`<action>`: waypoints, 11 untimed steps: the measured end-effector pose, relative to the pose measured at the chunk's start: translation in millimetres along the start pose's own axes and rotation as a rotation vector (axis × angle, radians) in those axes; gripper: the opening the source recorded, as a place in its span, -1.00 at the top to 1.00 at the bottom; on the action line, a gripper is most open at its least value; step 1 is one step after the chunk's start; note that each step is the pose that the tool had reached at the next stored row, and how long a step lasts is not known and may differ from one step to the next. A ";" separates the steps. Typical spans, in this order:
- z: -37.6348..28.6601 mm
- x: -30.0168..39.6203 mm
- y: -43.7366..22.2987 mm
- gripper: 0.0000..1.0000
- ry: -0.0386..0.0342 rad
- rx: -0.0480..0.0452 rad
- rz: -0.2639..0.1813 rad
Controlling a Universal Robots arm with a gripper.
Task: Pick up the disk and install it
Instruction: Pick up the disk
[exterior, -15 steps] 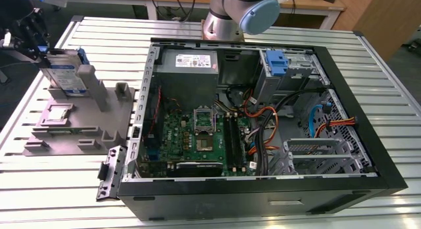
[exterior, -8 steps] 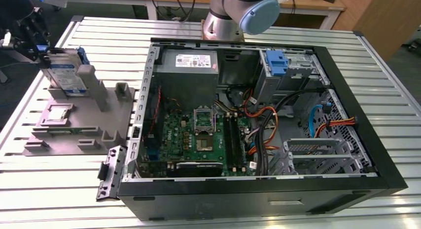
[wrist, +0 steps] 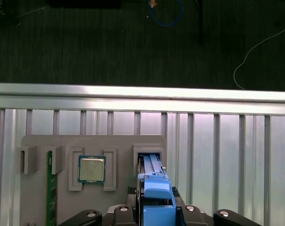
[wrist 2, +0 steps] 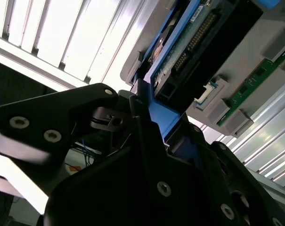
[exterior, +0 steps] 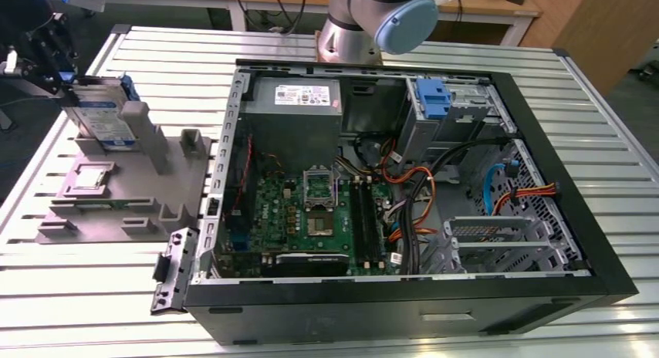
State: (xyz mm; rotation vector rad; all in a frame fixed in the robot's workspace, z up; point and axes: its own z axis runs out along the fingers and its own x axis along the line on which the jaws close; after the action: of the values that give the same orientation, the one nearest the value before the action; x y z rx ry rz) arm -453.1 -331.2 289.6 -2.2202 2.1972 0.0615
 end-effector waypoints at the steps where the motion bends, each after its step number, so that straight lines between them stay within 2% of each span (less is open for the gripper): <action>1: 0.0 0.0 0.0 0.27 0.0000 0.0000 0.000; 11: -2.1 -0.1 0.0 0.27 0.0000 0.0002 0.001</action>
State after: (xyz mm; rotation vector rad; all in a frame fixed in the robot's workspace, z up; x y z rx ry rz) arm -453.1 -331.1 291.7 -2.2191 2.1981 0.0614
